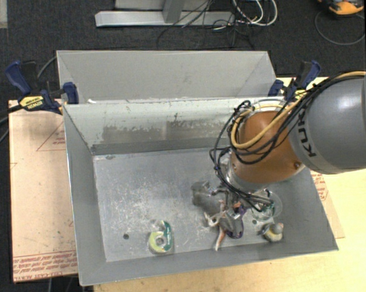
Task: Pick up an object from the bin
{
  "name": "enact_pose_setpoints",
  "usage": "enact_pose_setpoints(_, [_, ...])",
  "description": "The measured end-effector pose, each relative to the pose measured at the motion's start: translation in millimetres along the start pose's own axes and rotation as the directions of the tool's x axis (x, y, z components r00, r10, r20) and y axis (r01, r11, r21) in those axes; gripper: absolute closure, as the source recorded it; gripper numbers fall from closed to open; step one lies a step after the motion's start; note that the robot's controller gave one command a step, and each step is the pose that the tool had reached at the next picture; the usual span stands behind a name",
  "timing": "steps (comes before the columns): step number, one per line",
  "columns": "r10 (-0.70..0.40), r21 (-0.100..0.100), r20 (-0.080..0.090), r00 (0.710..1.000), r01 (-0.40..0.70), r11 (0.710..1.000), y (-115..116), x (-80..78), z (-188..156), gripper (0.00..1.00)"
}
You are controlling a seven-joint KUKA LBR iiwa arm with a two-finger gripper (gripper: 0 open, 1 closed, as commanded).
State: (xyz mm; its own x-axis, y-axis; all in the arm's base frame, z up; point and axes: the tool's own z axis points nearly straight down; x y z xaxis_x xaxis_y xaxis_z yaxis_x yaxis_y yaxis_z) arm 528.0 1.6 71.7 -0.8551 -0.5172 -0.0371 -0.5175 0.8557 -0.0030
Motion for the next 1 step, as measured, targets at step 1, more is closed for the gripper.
enact_pose_setpoints(1, [0.169,0.0,-0.004,0.986,-0.169,0.986,-9.0,15.3,0.2,0.0])
